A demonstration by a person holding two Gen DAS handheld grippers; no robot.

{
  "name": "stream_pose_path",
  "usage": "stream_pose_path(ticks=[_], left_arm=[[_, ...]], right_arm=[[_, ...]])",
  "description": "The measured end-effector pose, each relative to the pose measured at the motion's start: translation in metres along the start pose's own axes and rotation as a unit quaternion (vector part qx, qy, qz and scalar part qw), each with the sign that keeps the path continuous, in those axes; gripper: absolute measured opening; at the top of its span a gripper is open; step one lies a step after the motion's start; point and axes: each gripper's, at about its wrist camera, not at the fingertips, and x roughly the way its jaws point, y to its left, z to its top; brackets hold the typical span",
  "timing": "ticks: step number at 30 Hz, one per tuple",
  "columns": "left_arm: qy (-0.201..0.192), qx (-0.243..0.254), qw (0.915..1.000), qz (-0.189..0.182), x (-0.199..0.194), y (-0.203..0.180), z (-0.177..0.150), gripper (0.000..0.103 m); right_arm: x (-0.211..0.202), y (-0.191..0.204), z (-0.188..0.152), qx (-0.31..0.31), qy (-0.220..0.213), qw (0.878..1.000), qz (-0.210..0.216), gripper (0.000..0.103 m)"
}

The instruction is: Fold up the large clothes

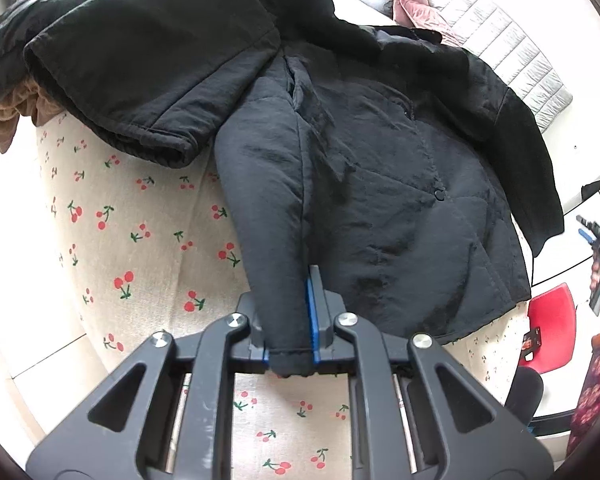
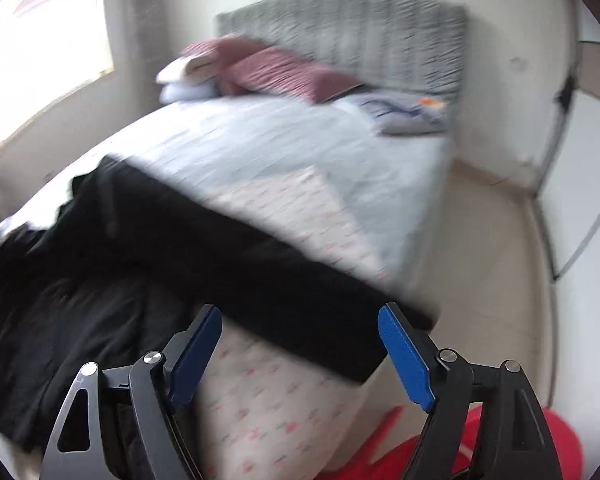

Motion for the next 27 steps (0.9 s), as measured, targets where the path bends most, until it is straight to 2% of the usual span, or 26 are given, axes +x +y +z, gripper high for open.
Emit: stream_pose_path(ticks=[2,5,8,10,11,12,13,15,18,22,24,27], left_arm=[[0.003,-0.003,1.0,0.001,0.002,0.002,-0.001,0.015],[0.002,-0.003,1.0,0.001,0.002,0.003,-0.003,0.015],[0.003,-0.011,0.9999,-0.004,0.003,0.006,-0.004,0.016],[0.004,-0.021,0.9997,-0.01,0.003,0.009,-0.004,0.016],[0.004,-0.025,0.9996,-0.012,0.002,0.009,-0.004,0.015],[0.003,-0.026,0.9996,-0.013,0.001,0.008,-0.004,0.014],[0.0,-0.027,0.9996,-0.012,0.0,0.007,-0.005,0.013],[-0.007,-0.038,0.9989,-0.026,-0.009,0.003,-0.006,0.01],[-0.029,-0.06,0.9944,-0.081,-0.04,-0.005,-0.006,0.009],[-0.066,-0.052,0.986,-0.144,-0.098,-0.026,-0.007,0.009],[-0.083,-0.031,0.9828,-0.162,-0.13,-0.041,-0.013,0.009],[-0.085,0.001,0.9803,-0.178,-0.161,-0.056,-0.029,0.01]], right_arm=[[0.011,0.019,-0.028,-0.021,0.036,0.998,0.045,0.082],[0.044,0.05,-0.074,-0.035,0.097,0.989,0.107,0.082],[0.074,0.067,-0.117,-0.032,0.147,0.98,0.127,0.082],[0.088,0.082,-0.141,-0.033,0.16,0.978,0.127,0.08],[0.095,0.088,-0.15,-0.033,0.167,0.976,0.134,0.076],[0.099,0.094,-0.156,-0.036,0.171,0.973,0.147,0.053],[0.1,0.097,-0.156,-0.041,0.166,0.973,0.154,0.035],[0.09,0.101,-0.154,-0.042,0.152,0.972,0.175,0.012],[0.051,0.099,-0.135,-0.045,0.102,0.974,0.198,0.009],[-0.011,0.086,-0.108,-0.044,0.037,0.972,0.227,0.008],[-0.042,0.079,-0.101,-0.054,0.011,0.974,0.221,0.008],[-0.069,0.068,-0.091,-0.052,0.007,0.974,0.221,0.008]])
